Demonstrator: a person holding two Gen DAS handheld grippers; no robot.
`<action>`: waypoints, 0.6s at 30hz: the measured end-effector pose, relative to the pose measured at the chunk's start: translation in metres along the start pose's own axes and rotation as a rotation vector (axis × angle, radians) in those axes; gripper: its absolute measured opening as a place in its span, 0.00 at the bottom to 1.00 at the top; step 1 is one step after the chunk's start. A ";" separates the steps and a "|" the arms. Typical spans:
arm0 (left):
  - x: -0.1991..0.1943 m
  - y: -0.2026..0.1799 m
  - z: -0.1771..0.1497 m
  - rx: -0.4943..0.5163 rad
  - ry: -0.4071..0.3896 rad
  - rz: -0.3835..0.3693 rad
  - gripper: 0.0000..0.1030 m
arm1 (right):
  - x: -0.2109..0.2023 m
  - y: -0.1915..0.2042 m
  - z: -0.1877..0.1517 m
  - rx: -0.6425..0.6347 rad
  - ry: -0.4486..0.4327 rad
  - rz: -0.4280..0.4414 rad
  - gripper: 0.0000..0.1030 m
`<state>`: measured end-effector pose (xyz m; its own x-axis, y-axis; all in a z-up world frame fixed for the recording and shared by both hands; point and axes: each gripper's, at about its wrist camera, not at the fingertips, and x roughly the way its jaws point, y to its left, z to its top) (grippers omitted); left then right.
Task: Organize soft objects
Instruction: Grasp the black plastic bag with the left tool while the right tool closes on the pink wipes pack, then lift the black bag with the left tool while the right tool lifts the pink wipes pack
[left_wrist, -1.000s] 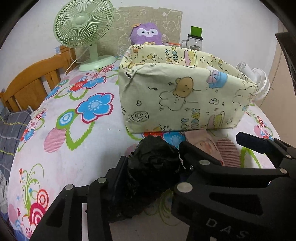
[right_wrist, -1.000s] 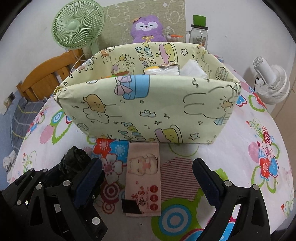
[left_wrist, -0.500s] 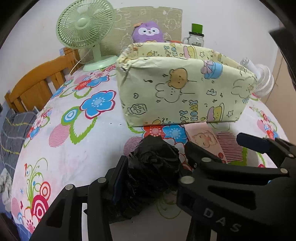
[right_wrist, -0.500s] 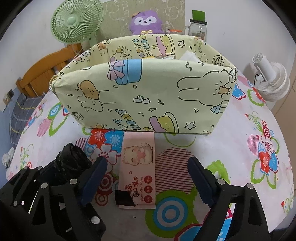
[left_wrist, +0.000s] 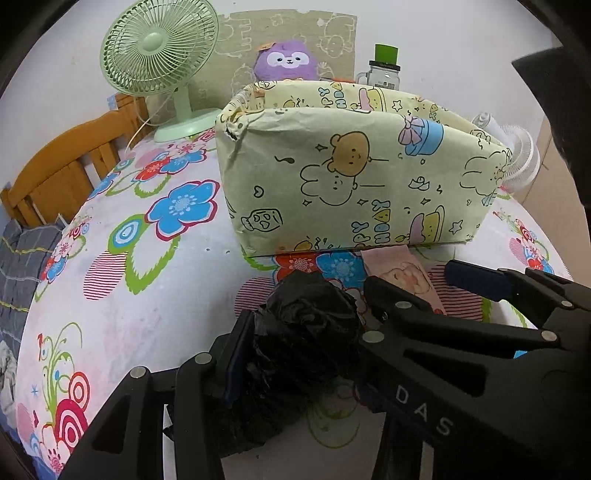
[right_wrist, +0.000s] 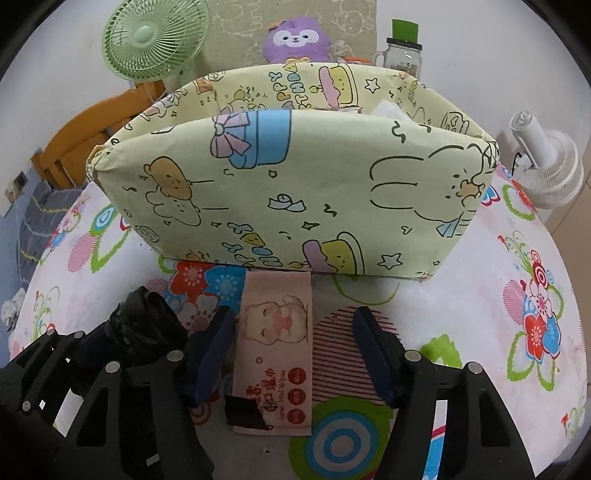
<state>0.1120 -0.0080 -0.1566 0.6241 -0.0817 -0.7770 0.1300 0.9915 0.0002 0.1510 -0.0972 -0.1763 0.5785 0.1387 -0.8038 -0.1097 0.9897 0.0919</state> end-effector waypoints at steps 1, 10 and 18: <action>0.000 0.000 0.000 -0.001 0.000 -0.001 0.49 | 0.000 0.001 0.000 -0.002 -0.001 0.005 0.62; 0.001 -0.002 0.002 -0.002 0.011 -0.024 0.48 | -0.003 0.002 -0.001 0.005 -0.006 0.043 0.41; -0.003 -0.006 -0.002 0.009 0.012 -0.029 0.47 | -0.014 -0.003 -0.008 0.008 -0.020 0.027 0.40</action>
<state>0.1079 -0.0134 -0.1553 0.6109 -0.1093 -0.7841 0.1552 0.9877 -0.0168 0.1368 -0.1022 -0.1704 0.5915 0.1665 -0.7889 -0.1195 0.9857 0.1184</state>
